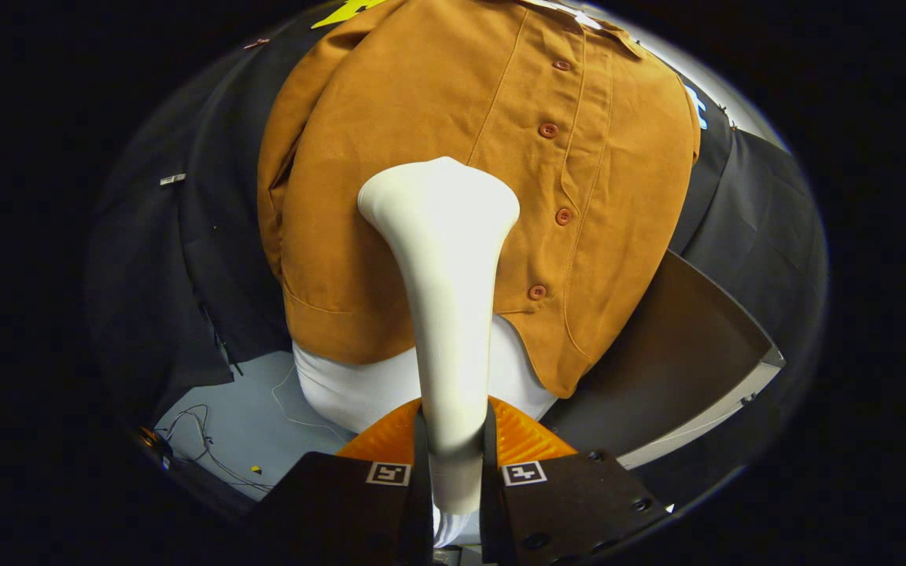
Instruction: Iron the clothes twice with a garment steamer, once on the left side and once on the right side.
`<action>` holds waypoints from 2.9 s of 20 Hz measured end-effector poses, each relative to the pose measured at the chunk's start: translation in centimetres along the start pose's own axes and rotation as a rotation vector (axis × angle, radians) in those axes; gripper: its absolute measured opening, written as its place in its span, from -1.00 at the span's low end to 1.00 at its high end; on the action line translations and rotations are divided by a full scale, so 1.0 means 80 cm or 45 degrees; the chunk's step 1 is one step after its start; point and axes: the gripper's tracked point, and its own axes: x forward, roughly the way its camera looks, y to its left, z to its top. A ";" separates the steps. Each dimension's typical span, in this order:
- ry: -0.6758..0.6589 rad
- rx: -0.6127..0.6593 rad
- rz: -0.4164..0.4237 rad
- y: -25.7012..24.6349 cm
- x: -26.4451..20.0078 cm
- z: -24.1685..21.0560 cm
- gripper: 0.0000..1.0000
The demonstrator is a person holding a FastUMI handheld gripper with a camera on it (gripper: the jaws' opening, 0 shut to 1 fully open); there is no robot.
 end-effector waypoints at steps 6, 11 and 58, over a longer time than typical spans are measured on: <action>-0.086 0.083 0.009 -0.040 -0.064 0.033 -0.46; -0.218 0.175 0.007 -0.092 -0.119 0.094 -0.46; -0.541 0.419 -0.136 -0.319 -0.337 0.236 -0.46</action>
